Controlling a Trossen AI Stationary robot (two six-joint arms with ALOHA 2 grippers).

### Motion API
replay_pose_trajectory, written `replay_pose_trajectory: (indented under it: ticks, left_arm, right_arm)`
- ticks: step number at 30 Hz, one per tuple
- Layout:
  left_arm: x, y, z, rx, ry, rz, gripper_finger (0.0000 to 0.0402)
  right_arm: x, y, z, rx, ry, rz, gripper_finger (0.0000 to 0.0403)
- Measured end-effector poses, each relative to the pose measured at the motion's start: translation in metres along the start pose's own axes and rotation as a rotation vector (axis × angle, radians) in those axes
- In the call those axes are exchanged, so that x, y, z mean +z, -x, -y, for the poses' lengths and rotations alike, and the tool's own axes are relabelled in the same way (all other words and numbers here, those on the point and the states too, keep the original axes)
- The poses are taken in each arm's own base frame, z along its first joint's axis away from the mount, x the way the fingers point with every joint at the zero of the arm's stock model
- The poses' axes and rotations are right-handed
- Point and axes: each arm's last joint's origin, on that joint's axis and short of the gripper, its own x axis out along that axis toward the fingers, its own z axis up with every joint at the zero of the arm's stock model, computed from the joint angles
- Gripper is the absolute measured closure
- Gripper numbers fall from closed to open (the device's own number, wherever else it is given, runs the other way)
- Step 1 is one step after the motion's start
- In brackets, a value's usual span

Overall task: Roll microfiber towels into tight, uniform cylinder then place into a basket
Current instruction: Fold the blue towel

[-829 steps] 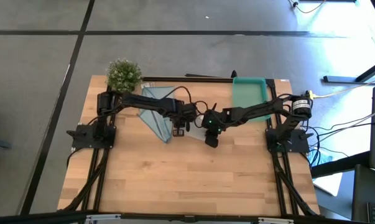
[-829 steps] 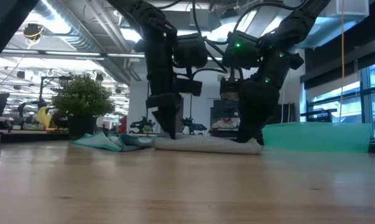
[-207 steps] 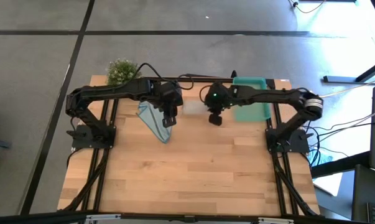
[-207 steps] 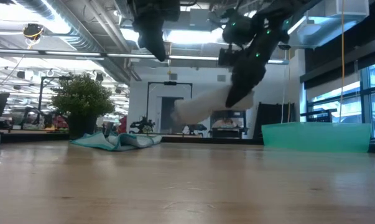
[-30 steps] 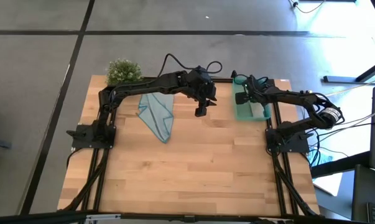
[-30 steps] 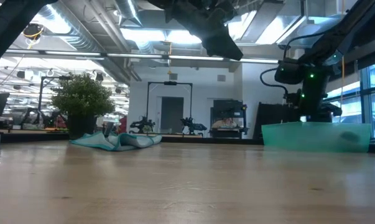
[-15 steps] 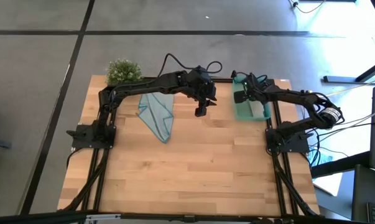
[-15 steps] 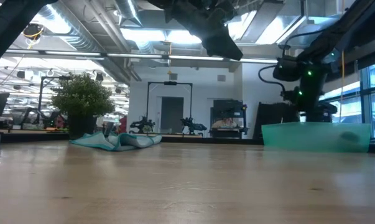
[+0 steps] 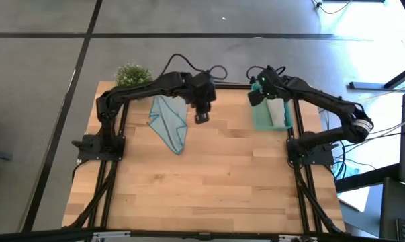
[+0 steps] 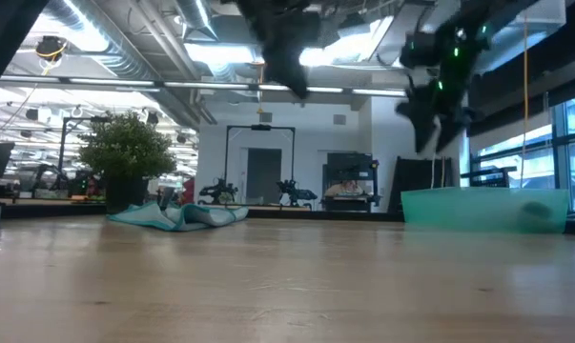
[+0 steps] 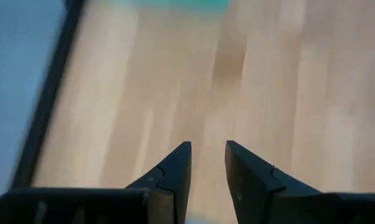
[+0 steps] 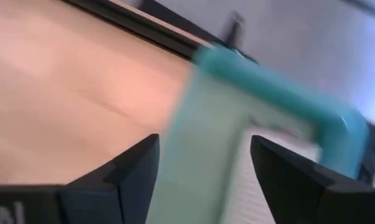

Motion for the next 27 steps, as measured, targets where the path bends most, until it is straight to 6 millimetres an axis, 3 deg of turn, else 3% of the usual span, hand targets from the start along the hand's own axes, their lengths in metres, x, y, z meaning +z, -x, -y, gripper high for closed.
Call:
replay_pose_trajectory:
  ticks: [4, 8, 15, 20, 27]
  left_arm:
    - [-0.018, 0.002, 0.005, 0.072, 0.105, -0.187, 0.0309]
    - [-0.034, -0.001, 0.008, 0.148, 0.200, -0.330, 0.0309]
    - [-0.075, -0.033, 0.020, 0.213, 0.313, -0.552, 0.0309]
    - [-0.097, -0.061, 0.023, 0.211, 0.401, -0.561, 0.0309]
    - [-0.111, -0.085, 0.020, 0.229, 0.503, -0.494, 0.0309]
  right_arm:
    - [-0.006, 0.030, -0.020, 0.133, 0.110, 0.078, 0.0150]
    - [-0.021, 0.047, -0.037, 0.281, 0.185, 0.080, 0.0150]
    - [-0.040, 0.065, -0.064, 0.403, 0.291, 0.080, 0.0150]
    - [-0.050, 0.073, -0.078, 0.459, 0.347, 0.085, 0.0150]
    - [-0.051, 0.076, -0.083, 0.483, 0.349, 0.105, 0.0150]
